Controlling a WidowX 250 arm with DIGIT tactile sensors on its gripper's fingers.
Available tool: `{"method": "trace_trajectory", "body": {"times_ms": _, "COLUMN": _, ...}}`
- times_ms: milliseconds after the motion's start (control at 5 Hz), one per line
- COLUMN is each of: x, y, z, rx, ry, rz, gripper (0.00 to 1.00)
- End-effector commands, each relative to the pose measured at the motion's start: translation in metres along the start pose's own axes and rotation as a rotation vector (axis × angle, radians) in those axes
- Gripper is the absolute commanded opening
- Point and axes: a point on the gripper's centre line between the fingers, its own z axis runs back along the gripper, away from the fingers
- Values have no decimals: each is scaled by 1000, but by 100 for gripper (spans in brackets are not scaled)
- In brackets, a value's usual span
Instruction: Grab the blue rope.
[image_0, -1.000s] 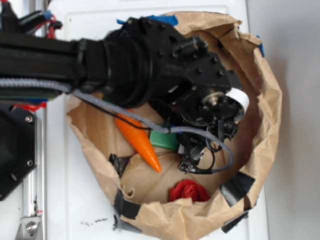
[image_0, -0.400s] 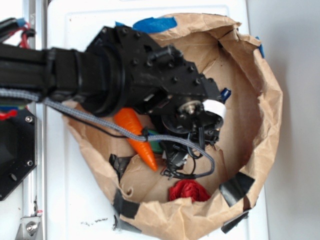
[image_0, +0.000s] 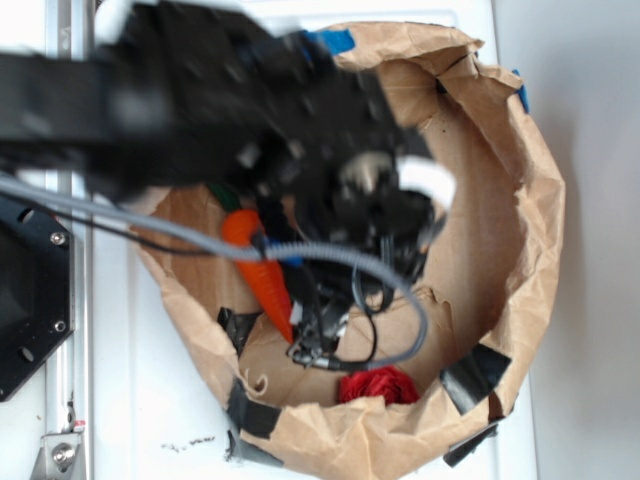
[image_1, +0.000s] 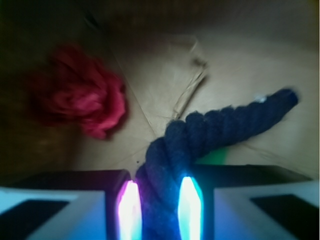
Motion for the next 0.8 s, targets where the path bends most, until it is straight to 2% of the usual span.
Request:
{"method": "trace_trajectory", "body": {"times_ms": 0, "x": -13, "y": 5, "z": 67, "rx": 57, "ry": -61, "rz": 116, "gripper": 0}}
{"method": "trace_trajectory", "body": {"times_ms": 400, "x": -21, "y": 4, "z": 87, "rx": 94, "ry": -45, "rz": 248, "gripper": 0}}
{"method": "trace_trajectory", "body": {"times_ms": 600, "x": -25, "y": -3, "z": 85, "rx": 105, "ry": -66, "rz": 210, "gripper": 0}}
